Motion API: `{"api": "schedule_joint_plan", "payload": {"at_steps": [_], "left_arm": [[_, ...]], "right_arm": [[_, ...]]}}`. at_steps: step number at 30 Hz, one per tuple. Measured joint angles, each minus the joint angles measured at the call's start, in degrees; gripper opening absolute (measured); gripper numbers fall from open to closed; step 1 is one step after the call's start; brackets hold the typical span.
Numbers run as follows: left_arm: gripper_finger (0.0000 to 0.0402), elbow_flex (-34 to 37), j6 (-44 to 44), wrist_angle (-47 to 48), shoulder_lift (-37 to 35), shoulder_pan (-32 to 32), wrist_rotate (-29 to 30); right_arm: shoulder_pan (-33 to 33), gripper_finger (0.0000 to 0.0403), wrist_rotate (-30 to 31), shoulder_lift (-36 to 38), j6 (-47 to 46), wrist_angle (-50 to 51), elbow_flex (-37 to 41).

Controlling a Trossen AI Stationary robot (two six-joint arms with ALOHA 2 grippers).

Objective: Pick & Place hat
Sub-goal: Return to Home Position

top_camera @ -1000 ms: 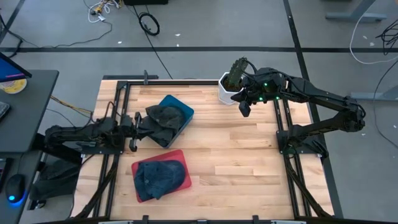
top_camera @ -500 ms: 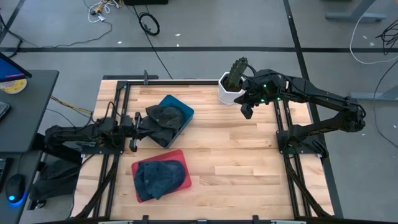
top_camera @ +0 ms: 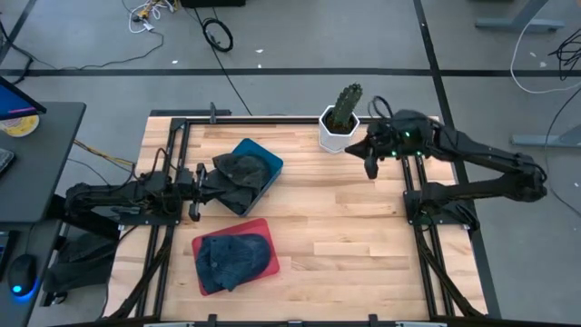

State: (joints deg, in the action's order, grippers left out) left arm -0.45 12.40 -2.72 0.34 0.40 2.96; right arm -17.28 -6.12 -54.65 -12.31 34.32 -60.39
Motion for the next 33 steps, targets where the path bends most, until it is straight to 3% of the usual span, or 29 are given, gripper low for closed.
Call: {"api": "schedule_joint_plan", "payload": {"at_steps": [5, 13, 24, 33], "left_arm": [[0.0003, 0.00, 0.00, -0.28, 0.01, 0.00, -0.01], [0.0003, 0.02, 0.01, -0.33, 0.02, 0.00, -0.07], [0.0003, 0.02, -0.01, -0.39, 0.02, 0.00, -0.09], [0.0003, 0.02, -0.03, -0.40, 0.02, 0.00, -0.11]], "right_arm": [[1.73, 0.0011, -5.13, 9.23, -10.64, -18.69, 15.31], [8.92, 0.0003, -4.81, 21.93, -20.45, -38.88, 32.47], [21.20, 0.0001, 5.55, 35.42, -17.92, -39.27, 39.26], [22.93, 0.0001, 7.10, 45.45, -10.94, -33.97, 41.59]]}}
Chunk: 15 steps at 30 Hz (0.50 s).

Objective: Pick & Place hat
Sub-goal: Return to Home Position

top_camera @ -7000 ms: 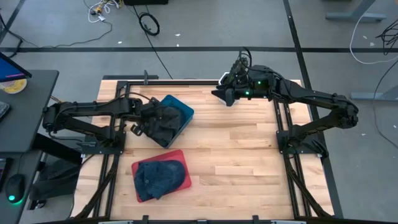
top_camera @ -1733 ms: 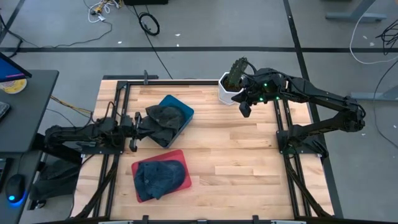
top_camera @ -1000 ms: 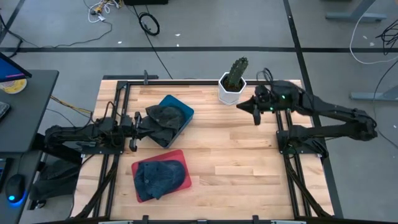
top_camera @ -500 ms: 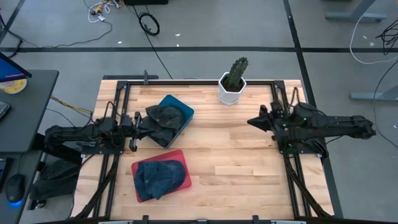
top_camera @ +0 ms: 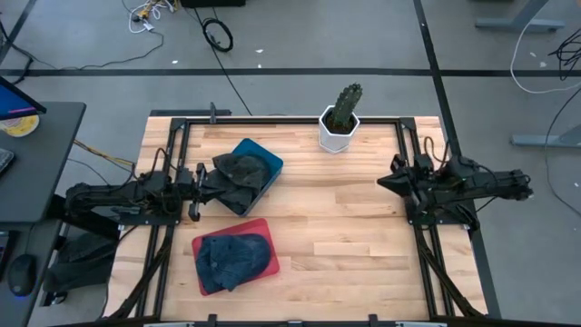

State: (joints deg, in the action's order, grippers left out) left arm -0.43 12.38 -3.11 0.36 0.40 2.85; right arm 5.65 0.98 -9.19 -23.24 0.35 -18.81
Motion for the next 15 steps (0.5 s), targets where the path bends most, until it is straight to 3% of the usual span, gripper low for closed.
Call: {"api": "schedule_joint_plan", "payload": {"at_steps": [6, 15], "left_arm": [[0.0003, 0.00, 0.05, 0.00, 0.00, 0.02, 0.00], [0.0003, 0.00, 0.03, 0.12, 0.00, 0.02, -0.02]], "right_arm": [[0.00, 0.0001, 1.78, 8.68, 0.03, 5.86, 0.02], [0.07, 0.0001, 0.31, 9.16, 2.52, 2.32, 3.11]]}}
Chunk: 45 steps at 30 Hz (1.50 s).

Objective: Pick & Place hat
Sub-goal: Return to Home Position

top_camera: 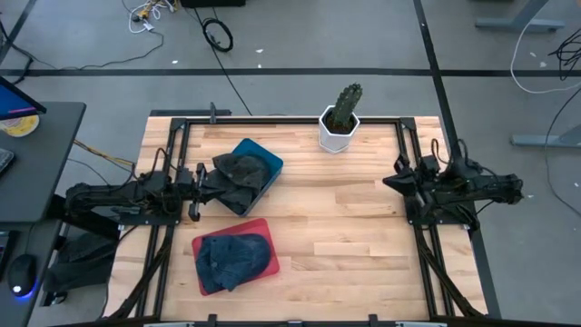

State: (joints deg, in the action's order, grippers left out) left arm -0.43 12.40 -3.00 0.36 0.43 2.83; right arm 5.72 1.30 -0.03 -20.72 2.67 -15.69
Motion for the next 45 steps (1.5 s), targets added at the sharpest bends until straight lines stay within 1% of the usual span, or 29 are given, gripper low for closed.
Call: {"api": "schedule_joint_plan", "payload": {"at_steps": [5, 9, 10, 15, 21, 24, 27, 30, 35, 45], "left_arm": [[0.0003, 0.00, 0.02, 0.04, 0.00, 0.00, 0.00], [0.0003, 0.00, 0.01, 0.13, 0.00, 0.00, 0.03], [0.0003, 0.00, 0.02, 0.17, 0.00, 0.00, 0.03], [0.0003, 0.00, 0.00, 0.23, 0.00, 0.00, 0.06], [0.0003, 0.00, -0.04, 0.23, 0.00, 0.00, 0.04], [0.0003, 0.00, 0.02, 0.24, 0.00, 0.00, 0.04], [0.0003, 0.00, 0.00, 0.23, 0.00, 0.00, 0.04], [0.0003, 0.00, -0.03, 0.23, 0.00, 0.00, 0.04], [0.0003, 0.00, -0.03, 0.24, 0.00, 0.00, 0.03], [0.0003, 0.00, -0.03, 0.23, 0.00, 0.00, 0.04]], "right_arm": [[0.00, 0.0001, -0.96, 0.02, -0.01, -16.49, 7.30], [0.00, 0.0001, -1.26, 0.03, 0.90, -33.88, 13.61], [0.00, 0.0001, -1.21, 0.06, 1.13, -36.83, 15.06], [0.00, 0.0001, -0.79, 0.06, 4.71, -32.69, 14.42], [0.00, 0.0000, -0.68, 0.04, 11.61, -16.65, 14.44], [0.00, 0.0001, -0.18, 0.04, 12.37, -9.94, 14.46], [0.00, 0.0001, 1.68, 0.04, 12.97, -5.46, 14.46], [-0.01, 0.0001, 2.94, 0.04, 14.12, -3.39, 14.47], [-0.10, 0.0001, 4.92, 0.04, 16.59, -3.80, 14.48], [-0.24, 0.0002, 4.92, -0.10, 15.38, -3.83, 14.48]]}}
